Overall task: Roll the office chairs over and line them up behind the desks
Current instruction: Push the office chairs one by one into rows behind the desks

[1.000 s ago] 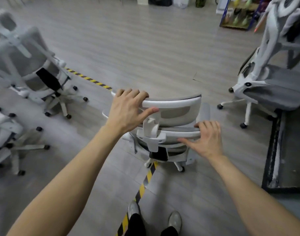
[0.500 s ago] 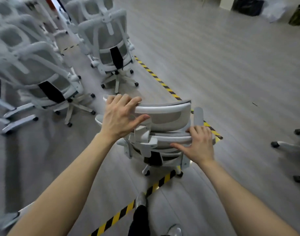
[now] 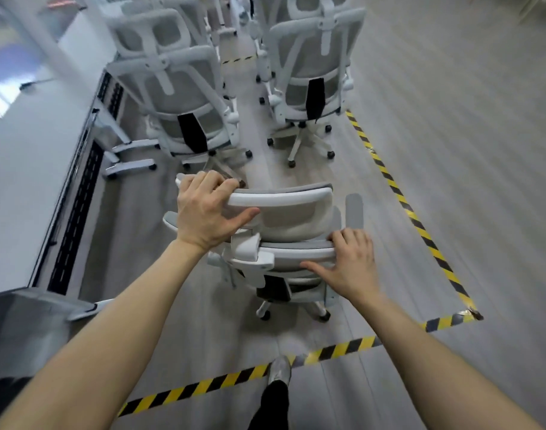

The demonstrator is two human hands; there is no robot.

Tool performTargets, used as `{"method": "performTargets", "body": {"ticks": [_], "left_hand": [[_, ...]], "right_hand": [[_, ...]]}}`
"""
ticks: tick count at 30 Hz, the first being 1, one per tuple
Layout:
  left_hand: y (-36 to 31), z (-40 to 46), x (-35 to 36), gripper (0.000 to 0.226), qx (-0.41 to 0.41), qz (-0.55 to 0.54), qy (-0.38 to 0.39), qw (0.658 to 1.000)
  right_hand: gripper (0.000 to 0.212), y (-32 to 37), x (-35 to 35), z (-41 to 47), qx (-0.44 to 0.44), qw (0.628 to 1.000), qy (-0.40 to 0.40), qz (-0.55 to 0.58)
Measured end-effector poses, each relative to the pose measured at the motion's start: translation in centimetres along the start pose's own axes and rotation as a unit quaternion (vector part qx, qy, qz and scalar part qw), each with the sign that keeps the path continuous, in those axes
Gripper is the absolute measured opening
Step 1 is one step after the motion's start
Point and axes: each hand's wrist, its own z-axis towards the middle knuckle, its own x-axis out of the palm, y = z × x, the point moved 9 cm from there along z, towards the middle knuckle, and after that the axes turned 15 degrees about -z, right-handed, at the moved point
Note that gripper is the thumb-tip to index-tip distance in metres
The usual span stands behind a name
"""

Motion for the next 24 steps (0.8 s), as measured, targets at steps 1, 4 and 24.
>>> {"method": "performTargets", "body": {"ticks": [1, 4, 24], "left_hand": [[1.4, -0.2, -0.5, 0.061, -0.005, 0.007, -0.009, 1.0], [5.7, -0.7, -1.9, 0.059, -0.016, 0.025, -0.03, 0.999], [27.1, 1.7, -5.5, 0.063, -0.078, 0.058, -0.06, 0.993]], "right_hand": [[0.083, 1.3, 0.4, 0.8, -0.01, 1.0, 0.001, 0.0], [0.083, 5.1, 1.6, 3.3, -0.035, 0.999, 0.007, 0.004], [0.083, 22.3, 9.0, 19.8, -0.117, 0.992, 0.036, 0.006]]}}
